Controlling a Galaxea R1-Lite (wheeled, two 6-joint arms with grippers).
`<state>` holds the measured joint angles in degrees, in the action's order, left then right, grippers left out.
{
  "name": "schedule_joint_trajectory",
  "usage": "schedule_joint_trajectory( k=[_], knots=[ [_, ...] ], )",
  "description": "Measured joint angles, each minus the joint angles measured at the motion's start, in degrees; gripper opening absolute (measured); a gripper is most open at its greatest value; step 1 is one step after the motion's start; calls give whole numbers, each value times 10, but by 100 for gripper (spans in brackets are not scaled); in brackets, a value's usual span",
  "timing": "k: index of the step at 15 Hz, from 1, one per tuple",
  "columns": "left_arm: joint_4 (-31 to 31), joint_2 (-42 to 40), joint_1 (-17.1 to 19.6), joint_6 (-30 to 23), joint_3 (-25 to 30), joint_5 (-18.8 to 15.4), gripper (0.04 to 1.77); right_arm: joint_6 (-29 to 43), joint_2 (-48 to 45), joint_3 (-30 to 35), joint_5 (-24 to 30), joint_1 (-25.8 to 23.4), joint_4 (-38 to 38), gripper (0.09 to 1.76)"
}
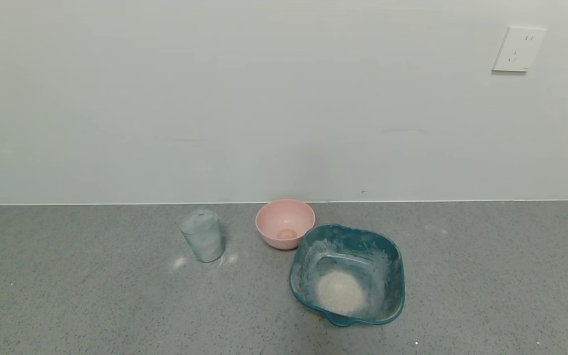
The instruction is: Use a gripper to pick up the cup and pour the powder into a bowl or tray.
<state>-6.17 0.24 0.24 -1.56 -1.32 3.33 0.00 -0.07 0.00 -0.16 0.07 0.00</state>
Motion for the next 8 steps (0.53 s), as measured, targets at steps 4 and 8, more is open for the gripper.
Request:
schedule_joint_trajectory(
  k=[4,8],
  knots=[
    [48,-1,0,-5,12,-12,172,0,0,0,0,0,0,171],
    [69,-1,0,-7,13,-15,172,0,0,0,0,0,0,171]
  ],
)
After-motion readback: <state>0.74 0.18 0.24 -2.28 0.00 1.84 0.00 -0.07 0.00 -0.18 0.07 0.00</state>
